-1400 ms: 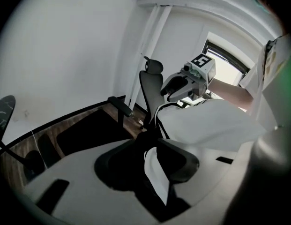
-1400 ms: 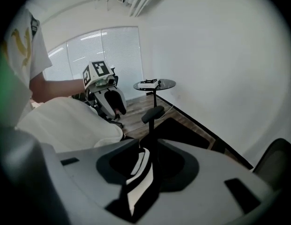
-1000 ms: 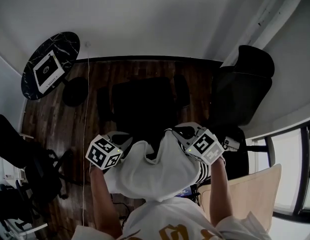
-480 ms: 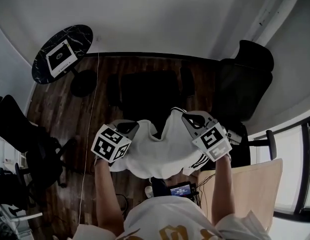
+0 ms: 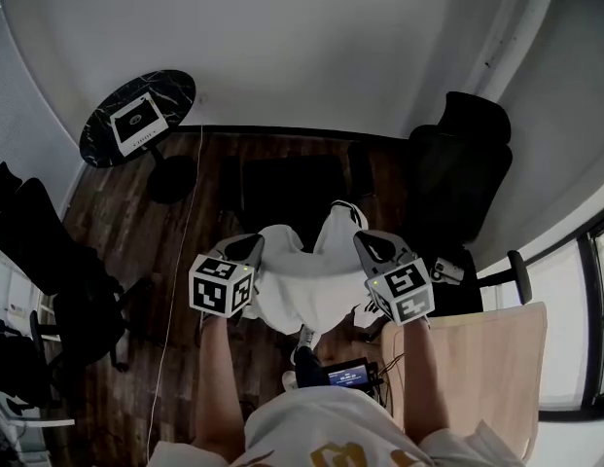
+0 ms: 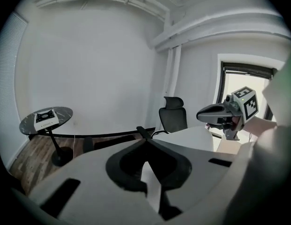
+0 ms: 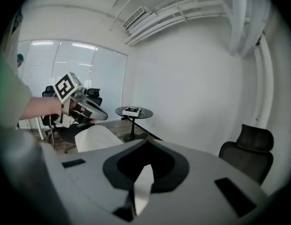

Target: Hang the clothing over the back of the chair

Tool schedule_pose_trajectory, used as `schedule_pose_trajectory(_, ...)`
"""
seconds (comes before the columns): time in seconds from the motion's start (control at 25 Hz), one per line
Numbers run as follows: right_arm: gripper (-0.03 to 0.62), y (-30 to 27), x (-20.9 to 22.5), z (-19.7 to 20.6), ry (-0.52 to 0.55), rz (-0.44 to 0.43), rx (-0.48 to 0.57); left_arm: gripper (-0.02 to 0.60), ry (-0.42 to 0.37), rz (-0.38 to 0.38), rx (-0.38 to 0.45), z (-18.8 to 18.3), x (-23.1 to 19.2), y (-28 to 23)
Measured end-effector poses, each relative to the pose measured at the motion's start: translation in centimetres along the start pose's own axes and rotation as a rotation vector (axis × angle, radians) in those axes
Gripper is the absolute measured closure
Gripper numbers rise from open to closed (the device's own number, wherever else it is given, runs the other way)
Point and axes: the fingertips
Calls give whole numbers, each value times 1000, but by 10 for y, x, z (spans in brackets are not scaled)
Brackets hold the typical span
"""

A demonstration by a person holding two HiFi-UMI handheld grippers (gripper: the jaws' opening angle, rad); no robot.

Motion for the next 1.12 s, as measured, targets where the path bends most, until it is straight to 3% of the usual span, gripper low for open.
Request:
schedule_pose_trajectory(0.28, 582, 33, -14, -9, -86, 117, 96, 561, 14, -44, 143, -6, 20, 42)
schedule_pose_trajectory(0.52, 583, 63, -41, -25, -339, 44, 298, 561, 62, -22, 261, -14, 51, 68)
schedule_pose_trajectory(0.68, 583, 73, -44, -13, -320, 133, 283, 561, 75, -29, 321, -10, 63, 82)
schedule_pose_trajectory(0.8, 583, 77, -40, -6, -286, 201, 258, 561, 54, -62, 302, -1, 62, 84)
schedule_pose_trajectory(1.12, 583, 80, -44, -6, -289, 208, 265, 561, 6, -68, 307, 2, 66, 81)
Point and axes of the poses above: the fingertips, and each gripper's own axes: y backward along the fingers, x to its right, z out of its underside
